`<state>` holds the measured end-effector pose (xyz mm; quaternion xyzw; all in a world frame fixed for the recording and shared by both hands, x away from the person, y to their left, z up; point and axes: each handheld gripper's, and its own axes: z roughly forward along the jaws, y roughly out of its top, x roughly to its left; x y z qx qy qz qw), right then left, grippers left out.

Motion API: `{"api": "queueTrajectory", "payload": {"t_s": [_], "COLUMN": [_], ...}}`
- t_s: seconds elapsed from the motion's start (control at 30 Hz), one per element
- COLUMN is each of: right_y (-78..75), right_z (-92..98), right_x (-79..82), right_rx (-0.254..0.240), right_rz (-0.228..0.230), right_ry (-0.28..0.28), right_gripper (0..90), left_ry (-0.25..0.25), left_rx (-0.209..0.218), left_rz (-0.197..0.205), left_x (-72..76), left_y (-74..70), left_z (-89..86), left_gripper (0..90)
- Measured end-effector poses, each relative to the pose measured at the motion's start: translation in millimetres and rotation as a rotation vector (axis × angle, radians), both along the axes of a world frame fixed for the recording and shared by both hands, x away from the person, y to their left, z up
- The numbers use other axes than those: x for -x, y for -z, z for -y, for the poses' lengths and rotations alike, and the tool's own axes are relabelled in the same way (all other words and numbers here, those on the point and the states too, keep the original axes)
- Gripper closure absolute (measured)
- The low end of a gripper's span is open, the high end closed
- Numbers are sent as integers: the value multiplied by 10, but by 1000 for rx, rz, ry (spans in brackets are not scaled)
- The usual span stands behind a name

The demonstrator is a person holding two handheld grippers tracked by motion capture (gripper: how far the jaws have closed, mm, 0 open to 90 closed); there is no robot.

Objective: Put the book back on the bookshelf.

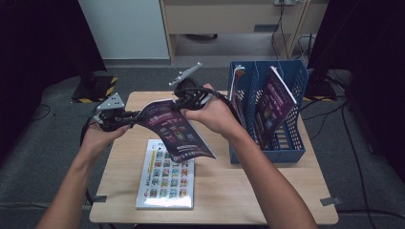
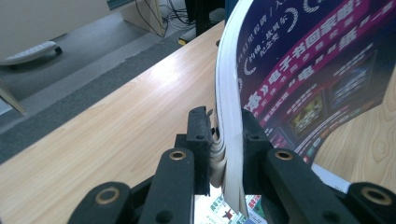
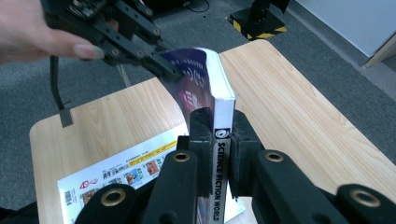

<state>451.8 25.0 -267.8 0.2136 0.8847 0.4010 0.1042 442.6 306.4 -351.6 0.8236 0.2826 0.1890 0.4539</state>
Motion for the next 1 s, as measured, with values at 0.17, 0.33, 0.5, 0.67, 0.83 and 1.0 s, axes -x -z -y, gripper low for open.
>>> {"api": "queueTrajectory", "payload": {"t_s": [0.17,0.33,0.5,0.67,0.83,1.0], "right_y": [7,60,113,162,174,190], "right_z": [57,80,95,79,38,-13], "right_x": [-37,-42,-50,-61,-84,-138], "right_rx": [12,23,29,67,89,98], "right_rz": [-3,-4,-5,-6,-1,-7], "right_ry": [8,8,12,13,2,5], "right_gripper": [820,814,806,766,717,676], "left_ry": [-5,-8,-5,0,3,4], "left_rx": [-37,-60,-68,-76,-75,-72], "left_rz": [27,37,43,50,57,58], "left_x": [19,31,35,40,50,53], "left_y": [-150,-238,-269,-306,-322,-322], "left_z": [12,23,47,90,102,81], "left_gripper": [788,792,794,795,795,796]}}
